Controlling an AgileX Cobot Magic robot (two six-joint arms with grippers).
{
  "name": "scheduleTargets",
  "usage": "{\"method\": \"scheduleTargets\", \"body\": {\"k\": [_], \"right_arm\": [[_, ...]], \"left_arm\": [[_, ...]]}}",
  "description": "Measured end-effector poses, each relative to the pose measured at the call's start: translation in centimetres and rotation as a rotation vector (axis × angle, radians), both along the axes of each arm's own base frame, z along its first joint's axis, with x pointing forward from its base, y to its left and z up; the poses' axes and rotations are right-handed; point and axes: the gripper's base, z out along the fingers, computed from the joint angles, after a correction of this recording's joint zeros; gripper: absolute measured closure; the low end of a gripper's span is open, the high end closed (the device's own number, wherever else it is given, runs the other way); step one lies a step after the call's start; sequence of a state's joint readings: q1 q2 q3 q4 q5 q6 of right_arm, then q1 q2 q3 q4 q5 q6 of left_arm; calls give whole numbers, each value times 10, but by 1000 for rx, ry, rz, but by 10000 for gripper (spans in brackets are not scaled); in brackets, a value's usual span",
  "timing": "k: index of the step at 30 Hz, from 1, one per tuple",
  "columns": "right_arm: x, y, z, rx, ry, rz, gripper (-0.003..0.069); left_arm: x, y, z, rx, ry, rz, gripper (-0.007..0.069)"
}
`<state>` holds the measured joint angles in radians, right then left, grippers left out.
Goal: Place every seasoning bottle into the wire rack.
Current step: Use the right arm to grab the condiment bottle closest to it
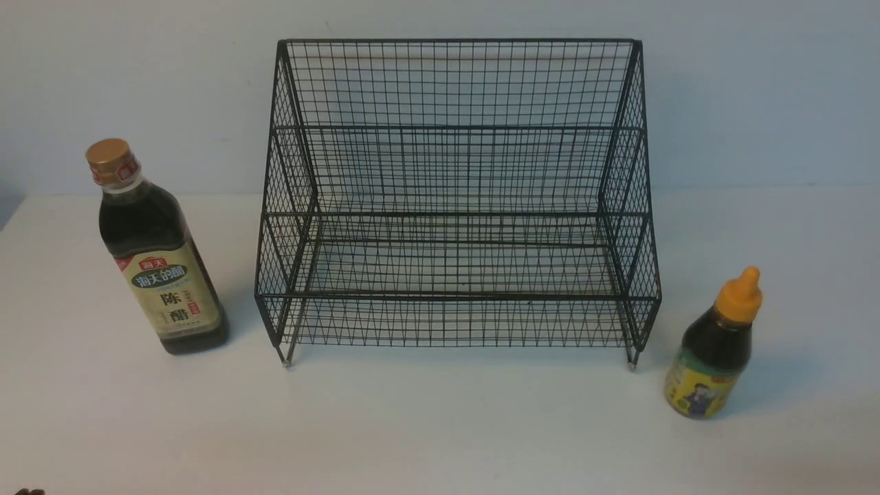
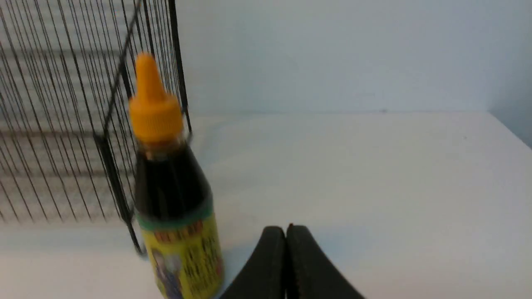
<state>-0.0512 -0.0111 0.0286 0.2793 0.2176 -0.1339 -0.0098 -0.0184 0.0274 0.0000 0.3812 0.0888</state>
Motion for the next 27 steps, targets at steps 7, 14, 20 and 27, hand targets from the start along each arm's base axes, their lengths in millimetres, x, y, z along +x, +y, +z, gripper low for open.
{"method": "scheduleTargets", "body": {"k": [7,14,20,27], "right_arm": [[-1,-8,18,441,-221,-62,669],[-2,-11,21,433,-260,-89,669],[-5,-12,50,367,-341,-87,669],[20,-7,110,174,-243,-56,669]], "left_arm": [[0,0,0,0,0,0,629],[0,0,0,0,0,0,629],[0,0,0,0,0,0,629],[0,0,0,0,0,0,629]]}}
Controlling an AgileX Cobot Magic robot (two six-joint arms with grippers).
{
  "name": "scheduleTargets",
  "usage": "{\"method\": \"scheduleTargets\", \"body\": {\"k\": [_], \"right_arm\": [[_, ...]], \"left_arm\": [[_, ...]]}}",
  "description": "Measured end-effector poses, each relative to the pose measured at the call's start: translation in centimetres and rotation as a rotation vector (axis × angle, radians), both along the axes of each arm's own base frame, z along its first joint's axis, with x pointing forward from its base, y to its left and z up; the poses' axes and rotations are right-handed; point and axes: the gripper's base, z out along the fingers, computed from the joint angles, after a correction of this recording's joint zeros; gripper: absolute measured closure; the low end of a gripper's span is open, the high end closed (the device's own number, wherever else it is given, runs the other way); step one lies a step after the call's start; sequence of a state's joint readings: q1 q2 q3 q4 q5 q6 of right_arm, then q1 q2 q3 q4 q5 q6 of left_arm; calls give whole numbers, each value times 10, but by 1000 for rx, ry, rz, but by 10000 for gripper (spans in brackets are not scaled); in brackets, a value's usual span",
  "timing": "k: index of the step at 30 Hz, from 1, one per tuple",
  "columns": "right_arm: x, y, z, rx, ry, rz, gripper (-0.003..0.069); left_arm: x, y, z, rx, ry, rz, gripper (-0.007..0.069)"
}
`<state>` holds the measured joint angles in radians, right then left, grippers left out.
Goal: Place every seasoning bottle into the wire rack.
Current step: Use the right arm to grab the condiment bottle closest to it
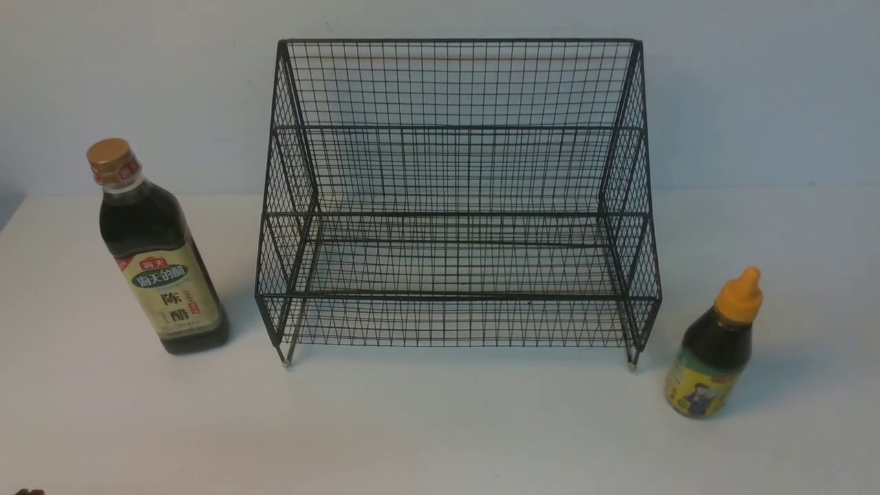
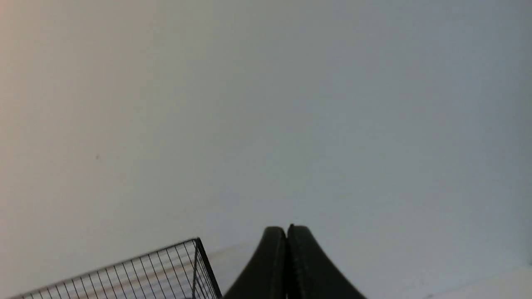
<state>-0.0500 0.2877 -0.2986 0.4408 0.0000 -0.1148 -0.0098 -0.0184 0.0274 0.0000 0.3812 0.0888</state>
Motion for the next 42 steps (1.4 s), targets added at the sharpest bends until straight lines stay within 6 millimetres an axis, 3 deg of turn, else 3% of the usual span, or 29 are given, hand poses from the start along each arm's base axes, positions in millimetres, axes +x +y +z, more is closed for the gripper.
{"method": "scheduleTargets", "body": {"k": [3,6,14,19,23,28,35,38,42], "right_arm": [[33,1,8,-44,159,20,669],[58,-1,0,-64,238,12,669],[101,17,-23,-211,307,109,669],[107,29,-46,-233,313,160,669],[101,34,-62,-239,259,170,669],[93,41,-69,-338,190,232,669],[99,51,-70,-400,109,303,642],[107,54,-77,-378,94,317,580],[117,56,-87,-359,85,321,429]], "left_arm": [[0,0,0,0,0,0,629],[0,0,0,0,0,0,629],[0,0,0,0,0,0,629],[0,0,0,0,0,0,629],[0,0,0,0,0,0,629],[0,0,0,0,0,0,629],[0,0,0,0,0,0,629],[0,0,0,0,0,0,629],[0,0,0,0,0,0,629]]}}
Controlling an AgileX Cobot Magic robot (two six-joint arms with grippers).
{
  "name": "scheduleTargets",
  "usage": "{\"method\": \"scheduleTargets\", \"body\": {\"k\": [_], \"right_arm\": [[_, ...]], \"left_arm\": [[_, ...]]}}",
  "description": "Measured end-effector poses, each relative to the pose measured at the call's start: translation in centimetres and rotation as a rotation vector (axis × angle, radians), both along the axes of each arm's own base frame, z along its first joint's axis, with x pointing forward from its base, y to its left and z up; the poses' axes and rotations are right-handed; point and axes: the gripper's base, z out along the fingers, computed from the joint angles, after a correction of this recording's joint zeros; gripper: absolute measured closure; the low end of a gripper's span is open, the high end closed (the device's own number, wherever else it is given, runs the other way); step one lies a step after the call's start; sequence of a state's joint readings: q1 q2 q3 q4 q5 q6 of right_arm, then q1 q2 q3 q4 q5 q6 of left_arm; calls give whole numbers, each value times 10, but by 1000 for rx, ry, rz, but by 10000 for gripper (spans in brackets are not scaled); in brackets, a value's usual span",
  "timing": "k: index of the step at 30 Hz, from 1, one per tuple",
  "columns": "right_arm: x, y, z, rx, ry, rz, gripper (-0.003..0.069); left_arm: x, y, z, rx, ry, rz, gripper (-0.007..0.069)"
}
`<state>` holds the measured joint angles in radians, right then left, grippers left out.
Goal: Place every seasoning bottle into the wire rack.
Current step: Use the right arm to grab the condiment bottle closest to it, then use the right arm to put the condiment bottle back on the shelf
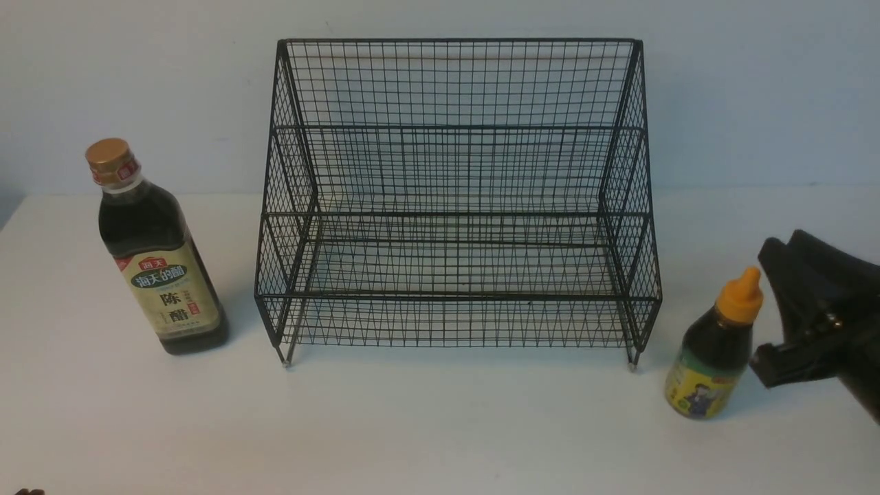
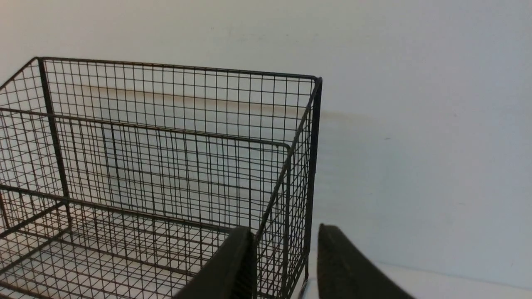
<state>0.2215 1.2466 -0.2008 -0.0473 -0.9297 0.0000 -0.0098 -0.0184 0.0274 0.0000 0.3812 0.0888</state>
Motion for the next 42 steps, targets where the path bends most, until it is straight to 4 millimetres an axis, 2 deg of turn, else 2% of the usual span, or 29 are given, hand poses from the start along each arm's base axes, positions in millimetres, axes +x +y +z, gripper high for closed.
{"method": "scheduleTargets", "body": {"k": [1,2,6,11,16,18,20,23,25,29,32,33,34,35,36,37,39,41,42], "right_arm": [[1,0,-1,0,6,-1,421],[5,0,-7,8,20,-14,356],[15,-2,-20,23,76,-58,249],[30,6,-33,-13,113,-9,218],[35,6,-46,-15,163,-28,248],[36,4,-47,-7,172,-48,282],[36,4,-47,-1,165,-57,378],[35,3,-44,0,165,-60,387],[33,3,-38,1,154,-55,387],[25,1,-14,19,75,-50,387],[15,-1,19,46,-5,-48,387],[14,-1,21,47,-7,-48,387],[11,-1,40,44,-8,-36,387],[11,-1,41,41,8,-37,387],[10,0,50,38,-1,-29,387],[9,1,67,31,11,-18,387],[8,1,89,38,23,-9,387],[8,2,102,47,25,-4,387],[9,3,116,47,17,7,387]], "left_arm": [[0,0,0,0,0,0,629],[0,0,0,0,0,0,629],[0,0,0,0,0,0,629],[0,0,0,0,0,0,629],[0,0,0,0,0,0,629],[0,0,0,0,0,0,629],[0,0,0,0,0,0,629],[0,0,0,0,0,0,629],[0,0,0,0,0,0,629],[0,0,0,0,0,0,629],[0,0,0,0,0,0,629],[0,0,0,0,0,0,629],[0,0,0,0,0,0,629],[0,0,0,0,0,0,629],[0,0,0,0,0,0,629],[0,0,0,0,0,0,629],[0,0,0,0,0,0,629],[0,0,0,0,0,0,629],[0,0,0,0,0,0,629]]}}
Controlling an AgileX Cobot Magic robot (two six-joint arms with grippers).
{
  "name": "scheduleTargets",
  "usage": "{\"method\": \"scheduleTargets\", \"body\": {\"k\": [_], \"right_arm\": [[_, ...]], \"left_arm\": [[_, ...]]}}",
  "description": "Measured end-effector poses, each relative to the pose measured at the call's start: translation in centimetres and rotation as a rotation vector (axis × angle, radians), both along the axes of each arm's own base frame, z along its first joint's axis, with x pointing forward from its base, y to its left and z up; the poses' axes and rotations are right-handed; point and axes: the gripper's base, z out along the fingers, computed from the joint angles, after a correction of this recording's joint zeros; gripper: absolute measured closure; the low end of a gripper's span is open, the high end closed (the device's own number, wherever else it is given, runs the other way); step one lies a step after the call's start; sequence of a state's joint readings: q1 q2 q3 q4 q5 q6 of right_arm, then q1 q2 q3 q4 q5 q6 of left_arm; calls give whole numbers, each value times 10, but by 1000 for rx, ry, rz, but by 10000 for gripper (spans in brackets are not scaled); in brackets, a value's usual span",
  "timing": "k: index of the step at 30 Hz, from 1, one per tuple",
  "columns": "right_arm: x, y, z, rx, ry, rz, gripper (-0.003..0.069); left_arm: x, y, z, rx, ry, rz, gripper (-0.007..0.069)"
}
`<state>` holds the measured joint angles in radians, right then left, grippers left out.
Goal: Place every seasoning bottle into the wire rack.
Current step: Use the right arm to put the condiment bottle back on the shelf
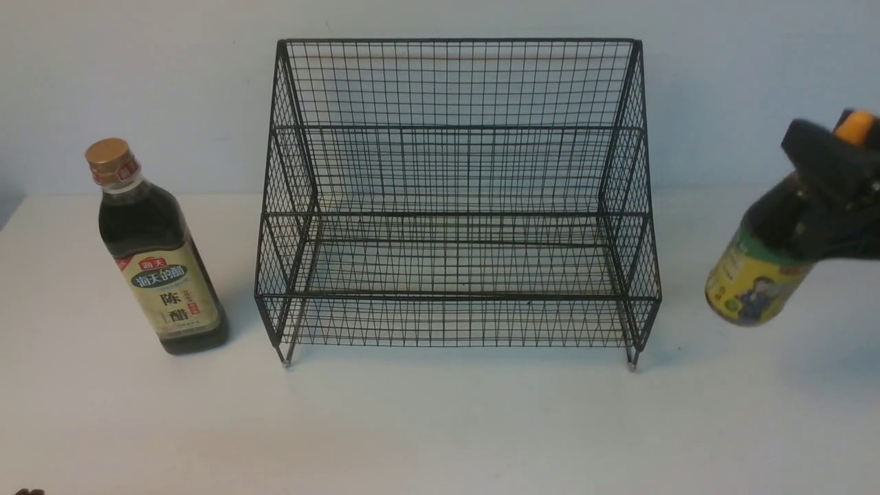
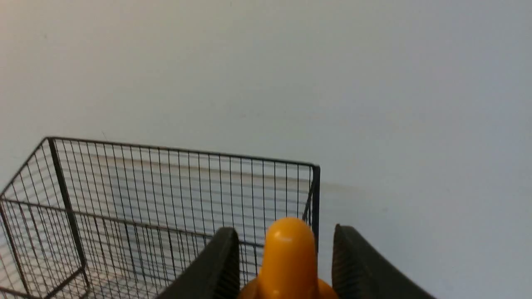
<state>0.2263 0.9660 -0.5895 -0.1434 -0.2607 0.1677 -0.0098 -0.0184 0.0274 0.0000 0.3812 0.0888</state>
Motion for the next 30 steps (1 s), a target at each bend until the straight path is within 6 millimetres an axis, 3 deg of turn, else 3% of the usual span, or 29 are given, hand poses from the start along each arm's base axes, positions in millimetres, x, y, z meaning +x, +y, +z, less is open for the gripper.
{"method": "scheduleTargets", "body": {"k": [4,8,13,20,30], "right_arm": [[6,11,23,11,-35,64,387],[19,36,24,-6,-22,168,387],[50,64,7,-31,18,255,387],[85,83,-25,-33,60,299,387],[102,91,-57,-99,113,312,387]], "left_arm": [[0,0,0,0,0,0,629],[0,0,0,0,0,0,629],[0,0,0,0,0,0,629],[0,0,0,0,0,0,629],[0,0,0,0,0,0,629]]}}
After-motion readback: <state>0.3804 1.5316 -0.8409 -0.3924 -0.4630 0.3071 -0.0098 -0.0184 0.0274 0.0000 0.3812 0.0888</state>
